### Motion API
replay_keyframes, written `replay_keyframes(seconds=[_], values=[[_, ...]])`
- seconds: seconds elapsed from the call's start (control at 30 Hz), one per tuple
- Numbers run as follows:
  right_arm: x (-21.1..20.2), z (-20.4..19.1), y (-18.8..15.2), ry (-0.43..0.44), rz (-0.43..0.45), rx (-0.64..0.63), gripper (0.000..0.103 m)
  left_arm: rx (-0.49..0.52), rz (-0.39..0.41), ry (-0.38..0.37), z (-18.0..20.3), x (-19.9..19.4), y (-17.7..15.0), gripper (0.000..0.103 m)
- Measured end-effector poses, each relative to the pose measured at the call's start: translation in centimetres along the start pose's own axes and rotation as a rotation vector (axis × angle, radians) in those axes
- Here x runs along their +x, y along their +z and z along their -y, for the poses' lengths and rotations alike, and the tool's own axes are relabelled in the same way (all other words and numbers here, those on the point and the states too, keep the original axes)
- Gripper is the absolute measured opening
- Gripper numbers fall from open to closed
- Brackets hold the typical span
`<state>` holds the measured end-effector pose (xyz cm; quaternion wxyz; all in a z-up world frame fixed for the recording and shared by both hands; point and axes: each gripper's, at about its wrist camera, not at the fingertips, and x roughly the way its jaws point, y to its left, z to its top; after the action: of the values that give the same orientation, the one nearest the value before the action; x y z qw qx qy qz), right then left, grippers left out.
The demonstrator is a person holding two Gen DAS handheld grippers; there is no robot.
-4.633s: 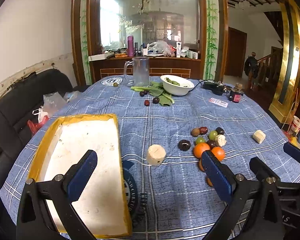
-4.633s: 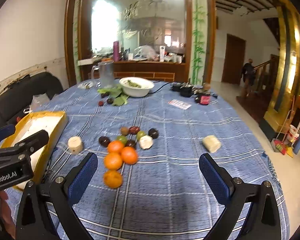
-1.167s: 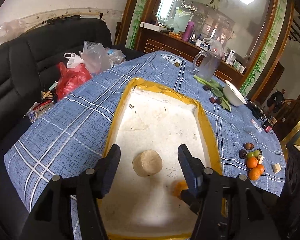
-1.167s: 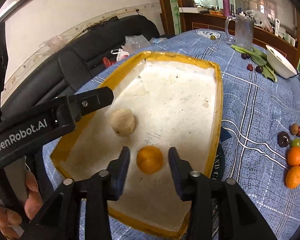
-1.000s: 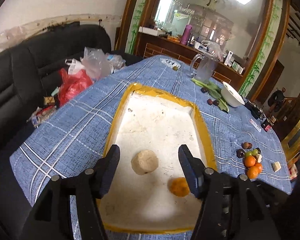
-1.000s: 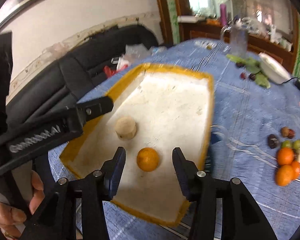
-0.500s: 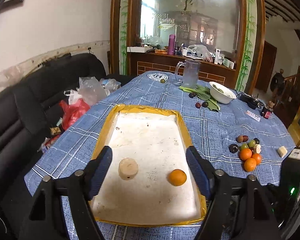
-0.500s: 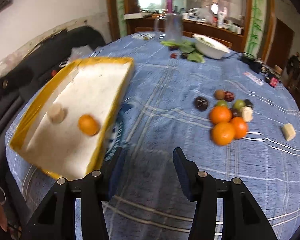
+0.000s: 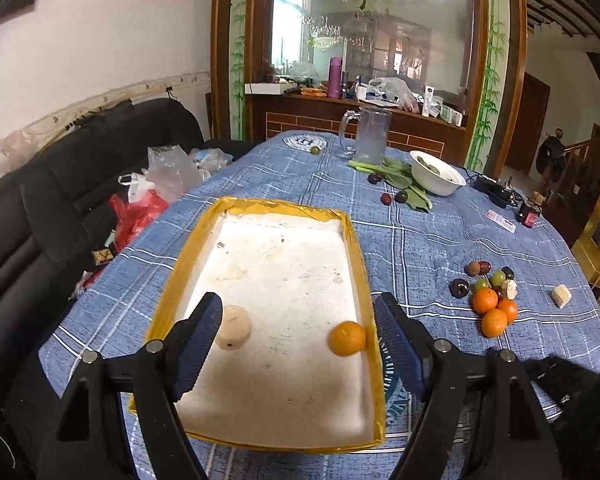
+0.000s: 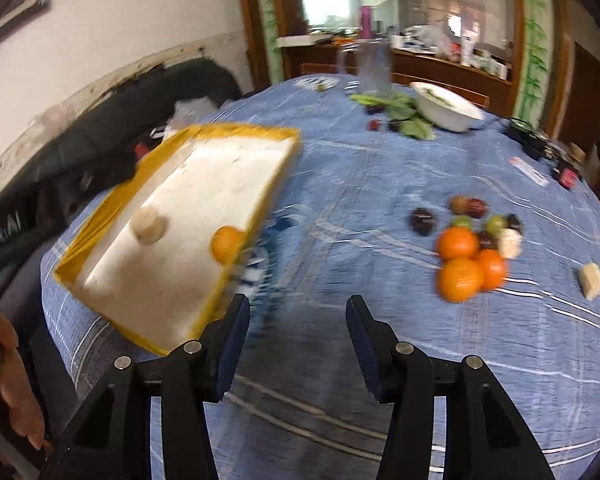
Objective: Organize fruits
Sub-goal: 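Move both open tools back to the fruit pile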
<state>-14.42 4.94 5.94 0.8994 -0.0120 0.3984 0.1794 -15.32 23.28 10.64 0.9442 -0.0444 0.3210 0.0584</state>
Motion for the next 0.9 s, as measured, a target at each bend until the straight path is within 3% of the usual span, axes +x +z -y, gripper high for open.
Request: replay_keyframes(seconds=[0.13,0.3,0.4,0.5,0.7,0.9], values=[[-1.3,5.4,-0.3,-0.053,-0.002,0.084,0.058,0.012,-0.019,-0.013,1.0,0.7,0.0,0.078],[-2.2,11.9,-1.4,-0.166,-0.019,0.158,0.058,0.045,-0.075,-0.076,3.9,2.3,-0.4,0.078],[-2.4,14.9,-1.7,-0.181,-0.022,0.203,0.058,0.081,-0.107,-0.126,6.4,3.3,-0.7,0.078],[-2.5,17.4,-1.3,-0.144,-0.029,0.262,0.058,0.127,-0.147,-0.192,9.2,4.4,-1.2,0.078],[0.8,18.4,1.6,0.102,-0.063,0.359,0.058,0.210,-0.222,-0.318,14.2,6.6,-2.7,0.078],[4.7,16.6,2.8,0.147,-0.116,0.306,0.057,0.257,-0.234,-0.342,15.6,7.5,-2.9,0.077]])
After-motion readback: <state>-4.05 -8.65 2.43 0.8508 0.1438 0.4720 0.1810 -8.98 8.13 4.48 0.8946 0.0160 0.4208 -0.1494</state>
